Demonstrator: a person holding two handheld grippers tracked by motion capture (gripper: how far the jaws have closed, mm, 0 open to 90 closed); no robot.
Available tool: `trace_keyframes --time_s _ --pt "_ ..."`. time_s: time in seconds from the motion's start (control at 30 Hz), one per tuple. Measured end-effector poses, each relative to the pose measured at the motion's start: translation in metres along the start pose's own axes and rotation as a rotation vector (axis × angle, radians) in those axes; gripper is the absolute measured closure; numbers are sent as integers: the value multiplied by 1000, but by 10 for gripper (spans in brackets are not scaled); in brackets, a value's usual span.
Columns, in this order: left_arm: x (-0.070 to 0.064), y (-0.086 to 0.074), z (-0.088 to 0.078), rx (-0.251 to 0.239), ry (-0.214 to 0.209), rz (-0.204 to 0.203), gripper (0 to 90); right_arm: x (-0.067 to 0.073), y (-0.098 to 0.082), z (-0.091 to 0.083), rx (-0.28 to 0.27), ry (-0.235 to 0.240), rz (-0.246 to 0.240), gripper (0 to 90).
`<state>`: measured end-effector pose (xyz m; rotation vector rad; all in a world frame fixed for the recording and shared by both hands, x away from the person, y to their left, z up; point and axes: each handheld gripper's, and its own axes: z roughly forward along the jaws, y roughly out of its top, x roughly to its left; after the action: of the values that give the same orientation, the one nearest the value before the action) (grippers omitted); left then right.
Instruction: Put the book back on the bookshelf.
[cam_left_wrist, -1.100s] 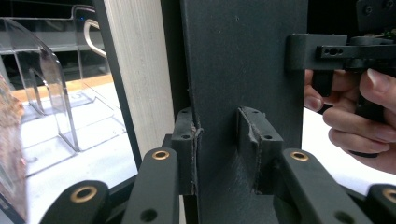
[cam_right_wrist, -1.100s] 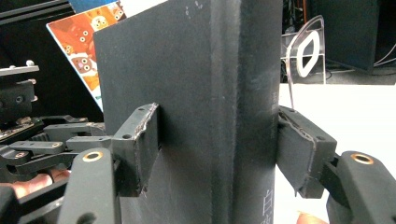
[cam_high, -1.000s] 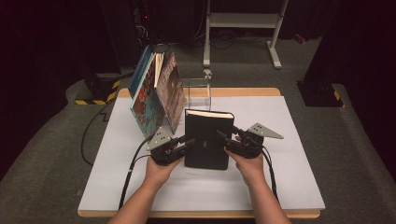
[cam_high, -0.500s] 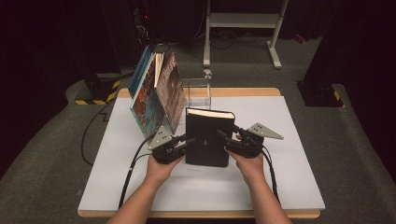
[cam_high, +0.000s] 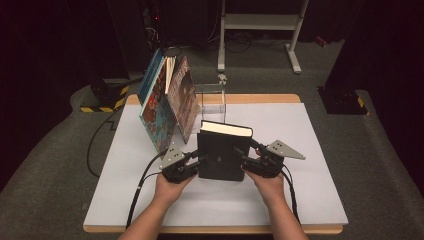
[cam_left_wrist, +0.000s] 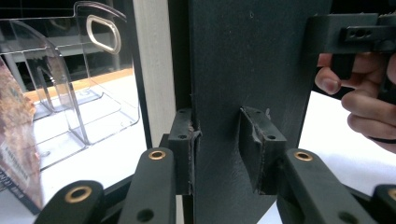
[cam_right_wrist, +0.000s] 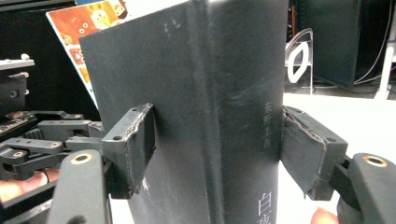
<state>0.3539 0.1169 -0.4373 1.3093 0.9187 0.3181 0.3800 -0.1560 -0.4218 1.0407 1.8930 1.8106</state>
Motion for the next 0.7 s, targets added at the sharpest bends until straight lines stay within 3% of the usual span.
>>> trace_keyframes --time_s 0.1,0.27,0.5,0.7 --pt "-2 -2 -3 -2 11 -7 661 3 -3 -3 -5 4 -21 302" --pt "-2 -5 -9 -14 24 15 666 9 -5 -7 -4 6 -43 296" --pt "1 -4 -18 -18 42 15 638 12 -8 -11 -12 14 -41 294" --pt "-1 -9 -24 -17 53 -9 591 15 -10 -15 -13 23 -48 287"
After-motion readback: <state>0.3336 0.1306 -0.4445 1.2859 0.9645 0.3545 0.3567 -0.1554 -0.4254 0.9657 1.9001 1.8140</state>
